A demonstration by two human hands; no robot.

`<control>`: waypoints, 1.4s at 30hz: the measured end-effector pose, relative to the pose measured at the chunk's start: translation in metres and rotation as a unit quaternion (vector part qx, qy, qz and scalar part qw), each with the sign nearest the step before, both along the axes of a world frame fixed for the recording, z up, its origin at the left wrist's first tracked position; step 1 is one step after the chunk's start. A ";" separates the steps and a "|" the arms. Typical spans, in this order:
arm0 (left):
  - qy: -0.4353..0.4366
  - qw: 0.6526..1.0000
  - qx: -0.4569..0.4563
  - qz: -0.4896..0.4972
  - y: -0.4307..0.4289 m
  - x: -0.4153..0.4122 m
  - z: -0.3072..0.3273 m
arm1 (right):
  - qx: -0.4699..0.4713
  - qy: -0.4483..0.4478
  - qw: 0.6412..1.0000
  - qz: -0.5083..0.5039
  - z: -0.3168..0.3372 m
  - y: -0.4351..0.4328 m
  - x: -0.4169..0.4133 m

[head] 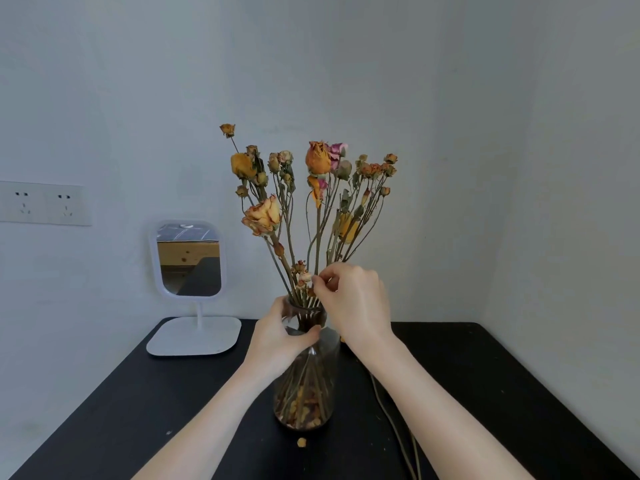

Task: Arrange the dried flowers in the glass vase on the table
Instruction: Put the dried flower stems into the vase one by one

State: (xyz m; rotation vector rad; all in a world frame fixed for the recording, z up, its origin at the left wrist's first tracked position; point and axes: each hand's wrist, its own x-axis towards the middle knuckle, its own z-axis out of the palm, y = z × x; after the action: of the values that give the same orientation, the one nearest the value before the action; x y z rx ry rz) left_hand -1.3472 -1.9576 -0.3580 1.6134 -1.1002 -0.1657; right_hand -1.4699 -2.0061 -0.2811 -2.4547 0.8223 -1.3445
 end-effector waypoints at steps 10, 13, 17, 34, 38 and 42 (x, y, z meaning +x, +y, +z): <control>0.027 0.998 0.051 -0.039 0.001 0.005 0.009 | 0.051 -0.035 0.997 0.049 0.000 -0.005 -0.013; 0.051 0.999 -0.014 0.005 0.015 -0.013 0.004 | 0.113 -0.051 0.991 0.039 -0.004 -0.017 -0.031; -0.034 0.986 -0.096 0.130 0.046 -0.047 -0.020 | 0.179 -0.028 0.983 -0.021 -0.029 -0.045 -0.070; -0.091 0.952 0.291 0.034 -0.056 -0.115 -0.078 | 0.353 0.341 0.867 -0.087 -0.122 -0.070 -0.122; -0.112 0.927 0.353 0.059 -0.071 -0.119 -0.080 | 0.340 0.360 0.863 -0.098 -0.131 -0.071 -0.115; -0.108 0.916 0.381 0.059 -0.077 -0.118 -0.084 | 0.342 0.358 0.863 -0.103 -0.135 -0.072 -0.113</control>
State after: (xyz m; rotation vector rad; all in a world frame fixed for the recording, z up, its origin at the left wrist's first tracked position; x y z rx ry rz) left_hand -1.4647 -2.0341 -0.4422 2.4370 -1.1714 -0.3774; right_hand -1.5825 -2.0785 -0.4163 -2.2439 1.4398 -0.0321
